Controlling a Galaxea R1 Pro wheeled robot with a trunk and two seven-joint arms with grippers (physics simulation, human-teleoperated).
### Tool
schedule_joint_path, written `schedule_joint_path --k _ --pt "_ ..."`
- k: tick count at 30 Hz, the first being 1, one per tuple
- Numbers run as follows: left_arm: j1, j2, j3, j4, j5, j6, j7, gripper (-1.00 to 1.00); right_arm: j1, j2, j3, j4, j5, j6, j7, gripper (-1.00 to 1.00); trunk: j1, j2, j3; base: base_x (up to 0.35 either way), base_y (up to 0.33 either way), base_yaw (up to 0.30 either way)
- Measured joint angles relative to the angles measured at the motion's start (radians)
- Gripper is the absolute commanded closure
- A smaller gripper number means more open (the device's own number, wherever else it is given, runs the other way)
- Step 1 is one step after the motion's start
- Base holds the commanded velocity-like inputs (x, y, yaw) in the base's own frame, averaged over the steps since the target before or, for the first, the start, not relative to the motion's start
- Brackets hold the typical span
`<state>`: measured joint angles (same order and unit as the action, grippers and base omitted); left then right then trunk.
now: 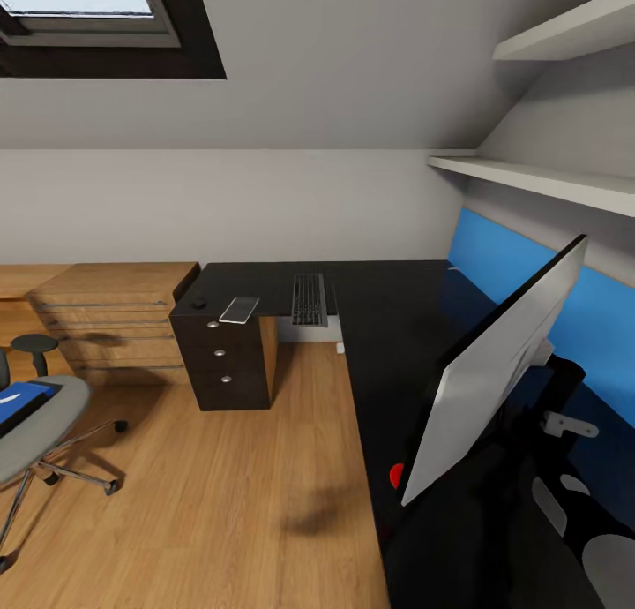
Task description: In the bedroom, organize the workspace by keeping the computer under the desk, ensuring the monitor is on the desk, placing the keyboard on the desk next to the monitor, placing the mouse on the desk next to the keyboard, moving the folder from the swivel chair onto the desk next to the mouse, stacking the notebook on top of the folder with the pen on top of the notebook, and positioning the swivel chair next to the desk.
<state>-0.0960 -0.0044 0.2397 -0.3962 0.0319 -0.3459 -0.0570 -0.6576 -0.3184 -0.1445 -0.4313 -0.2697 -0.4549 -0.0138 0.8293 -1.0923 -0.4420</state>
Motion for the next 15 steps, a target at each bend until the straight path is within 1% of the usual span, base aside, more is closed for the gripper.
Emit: schedule_joint_path --k 5,8,10,15 --pt "0.0 0.0 0.001 0.0 0.001 0.0 0.001 -1.0 0.0 0.0 0.0 -0.001 0.001 0.0 0.0 1.0 0.0 0.0 0.0 0.0 -0.018 0.0" --pt "0.0 0.001 0.001 0.0 0.0 0.0 0.0 -1.0 0.0 0.001 0.003 -0.004 0.011 0.002 0.004 1.0 0.0 0.0 0.0 0.0 -0.172 0.0" --pt "0.0 0.001 0.0 0.0 0.0 0.0 0.0 -1.0 0.0 0.001 0.001 -0.002 0.009 0.001 0.004 1.0 0.0 0.0 0.0 0.0 -0.156 0.0" --pt "0.0 0.001 0.001 0.0 0.0 0.0 0.0 -1.0 0.0 0.001 0.002 -0.003 0.009 0.002 0.003 1.0 0.0 0.0 0.0 0.0 -0.056 0.0"
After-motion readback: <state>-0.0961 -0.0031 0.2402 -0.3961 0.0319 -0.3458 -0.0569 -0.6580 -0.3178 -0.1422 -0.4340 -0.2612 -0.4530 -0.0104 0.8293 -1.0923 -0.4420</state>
